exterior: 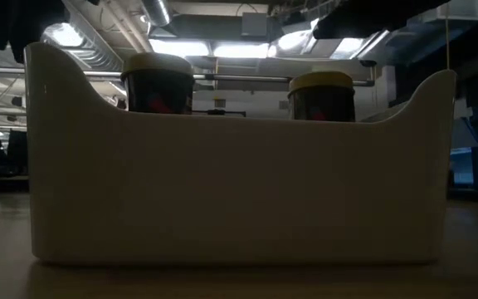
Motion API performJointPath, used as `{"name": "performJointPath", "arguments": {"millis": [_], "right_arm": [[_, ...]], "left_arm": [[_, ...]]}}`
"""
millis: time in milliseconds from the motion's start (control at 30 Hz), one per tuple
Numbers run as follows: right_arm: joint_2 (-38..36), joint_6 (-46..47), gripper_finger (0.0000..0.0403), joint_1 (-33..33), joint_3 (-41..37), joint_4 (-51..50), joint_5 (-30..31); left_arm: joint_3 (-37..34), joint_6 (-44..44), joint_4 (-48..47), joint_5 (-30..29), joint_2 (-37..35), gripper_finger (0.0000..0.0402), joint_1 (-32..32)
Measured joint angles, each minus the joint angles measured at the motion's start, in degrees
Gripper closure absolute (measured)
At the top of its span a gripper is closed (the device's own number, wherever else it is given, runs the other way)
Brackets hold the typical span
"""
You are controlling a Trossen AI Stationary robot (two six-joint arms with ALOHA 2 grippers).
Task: Sort spices by type
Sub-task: Put the bottom left green seasoning bottle into the black bin
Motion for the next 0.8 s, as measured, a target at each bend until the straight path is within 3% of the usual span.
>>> {"name": "performJointPath", "arguments": {"millis": [167,300,400,567,800], "right_arm": [[0.0,0.0,0.0072,0.0,0.0,-0.3,0.0],[0.0,0.0,0.0072,0.0,0.0,-0.3,0.0],[0.0,0.0,0.0072,0.0,0.0,-0.5,0.0],[0.0,0.0,0.0072,0.0,0.0,-0.6,0.0],[0.0,0.0,0.0072,0.0,0.0,-1.0,0.0]], "left_arm": [[0.0,3.0,4.6,-2.7,0.0,0.0167,-0.1],[0.0,1.0,1.2,-2.4,0.0,0.0157,-0.1],[0.0,-1.8,-3.1,-1.2,0.0,0.0127,-0.2],[-0.6,-0.9,-2.6,-0.4,0.0,0.0066,-0.5],[-7.3,-2.5,-2.7,4.2,-1.9,0.0009,-0.9]]}}
